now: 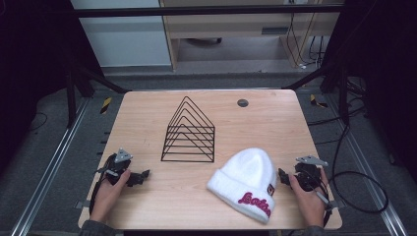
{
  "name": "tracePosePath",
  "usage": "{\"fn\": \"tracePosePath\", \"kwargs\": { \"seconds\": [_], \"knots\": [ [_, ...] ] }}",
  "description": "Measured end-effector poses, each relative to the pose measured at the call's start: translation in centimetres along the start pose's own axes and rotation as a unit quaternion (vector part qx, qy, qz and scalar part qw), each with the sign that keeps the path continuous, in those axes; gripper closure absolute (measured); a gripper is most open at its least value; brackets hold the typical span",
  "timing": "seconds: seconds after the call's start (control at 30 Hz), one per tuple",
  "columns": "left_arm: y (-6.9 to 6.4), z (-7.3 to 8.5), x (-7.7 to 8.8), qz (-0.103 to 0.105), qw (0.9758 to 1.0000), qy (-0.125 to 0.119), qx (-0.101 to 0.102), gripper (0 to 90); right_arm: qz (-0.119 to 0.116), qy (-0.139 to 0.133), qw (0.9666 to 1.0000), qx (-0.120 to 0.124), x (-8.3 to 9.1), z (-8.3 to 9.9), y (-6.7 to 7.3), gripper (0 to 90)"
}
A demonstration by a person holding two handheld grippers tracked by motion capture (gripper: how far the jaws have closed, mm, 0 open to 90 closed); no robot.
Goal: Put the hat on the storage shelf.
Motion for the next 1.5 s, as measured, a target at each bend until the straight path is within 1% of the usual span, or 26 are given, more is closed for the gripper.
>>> {"fn": "tracePosePath", "kwargs": {
  "seconds": [0.3,0.43,0.53,0.57,0.6,0.63,0.67,0.77,0.87,0.97,1.0,1.03,1.1,1.13,1.17,1.2,1.27,1.3,1.33,1.37,1.4,1.5],
  "knots": [
    [0.0,0.0,0.0,0.000,1.0000,0.000,0.000,0.0,0.004,-0.001,1.0000,-0.002,0.0,0.0,0.0,11.1],
    [0.0,0.0,0.0,0.000,1.0000,0.000,0.000,0.0,0.008,-0.001,0.9999,-0.008,0.1,0.0,0.2,11.8],
    [0.0,0.0,0.0,0.000,1.0000,0.000,0.000,0.0,0.009,-0.006,0.9999,-0.011,0.2,0.1,0.1,16.4],
    [0.0,0.0,0.0,0.000,1.0000,0.000,0.000,0.0,0.008,-0.001,1.0000,-0.005,0.3,0.1,0.1,16.8],
    [0.0,0.0,0.0,0.000,1.0000,0.000,0.000,0.0,0.008,-0.001,1.0000,-0.005,0.3,0.1,0.1,16.8],
    [0.0,0.0,0.0,0.000,1.0000,0.000,0.000,0.0,0.003,0.001,1.0000,-0.002,1.0,-0.3,0.0,15.7],
    [0.0,0.0,0.0,0.000,1.0000,0.000,0.000,0.0,0.001,-0.004,1.0000,-0.003,1.5,-0.6,0.1,16.0],
    [0.0,0.0,0.0,0.000,1.0000,0.000,0.001,0.0,0.011,-0.017,0.9996,0.019,3.4,-2.2,0.4,17.3],
    [0.0,0.0,0.0,0.000,1.0000,0.001,-0.001,0.0,-0.008,-0.020,0.9990,0.039,4.8,-4.0,1.2,18.7],
    [0.0,0.0,0.0,0.000,1.0000,0.000,0.000,0.0,-0.013,-0.011,0.9970,0.076,5.5,-5.5,2.4,23.0],
    [0.0,0.0,0.0,0.000,1.0000,0.000,0.000,0.0,-0.013,-0.011,0.9970,0.076,5.5,-5.5,2.4,23.0],
    [0.0,0.0,0.0,0.000,1.0000,0.000,0.000,0.0,-0.026,0.000,0.9957,0.089,5.4,-6.4,3.3,26.2],
    [0.0,0.0,0.0,0.000,1.0000,0.000,0.000,0.0,-0.051,0.006,0.9944,0.092,5.2,-7.2,4.4,28.8],
    [0.0,0.0,0.0,0.000,1.0000,0.000,0.000,0.0,-0.051,0.006,0.9944,0.092,5.2,-7.2,4.4,28.8],
    [0.0,0.0,0.0,0.000,1.0000,0.000,0.000,0.0,-0.058,0.019,0.9919,0.111,4.8,-7.9,5.4,32.6],
    [0.0,0.0,0.0,0.000,1.0000,0.000,0.000,0.0,-0.063,0.025,0.9905,0.120,4.6,-8.3,5.9,33.0],
    [0.0,0.0,0.0,0.000,1.0000,0.000,0.000,0.0,-0.065,0.032,0.9881,0.136,4.2,-8.9,6.7,36.6],
    [0.0,0.0,0.0,0.000,1.0000,0.000,0.000,0.0,-0.064,0.033,0.9875,0.141,4.0,-9.1,7.0,37.1],
    [0.0,0.0,0.0,0.000,1.0000,0.000,0.000,0.0,-0.064,0.033,0.9875,0.141,4.0,-9.1,7.0,37.1],
    [0.0,0.0,0.0,0.000,1.0000,0.000,0.000,0.0,-0.070,0.043,0.9856,0.148,3.5,-9.4,7.5,39.9],
    [0.0,0.0,0.0,0.000,1.0000,0.000,0.000,0.0,-0.073,0.048,0.9850,0.149,3.2,-9.5,7.6,40.7],
    [0.0,0.0,0.0,0.000,1.0000,0.000,0.000,0.0,-0.076,0.060,0.9833,0.154,2.3,-9.7,7.6,44.7]
  ]
}}
Point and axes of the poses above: each handheld gripper's, and its own axes: x roughly backward along the jaws, z roughly out of its underside, y roughly to its left, the point moved 2 cm from there along -x, roughly forward along the jaws, and after that the axes turned 9 degrees about y, right-handed, at the moved point
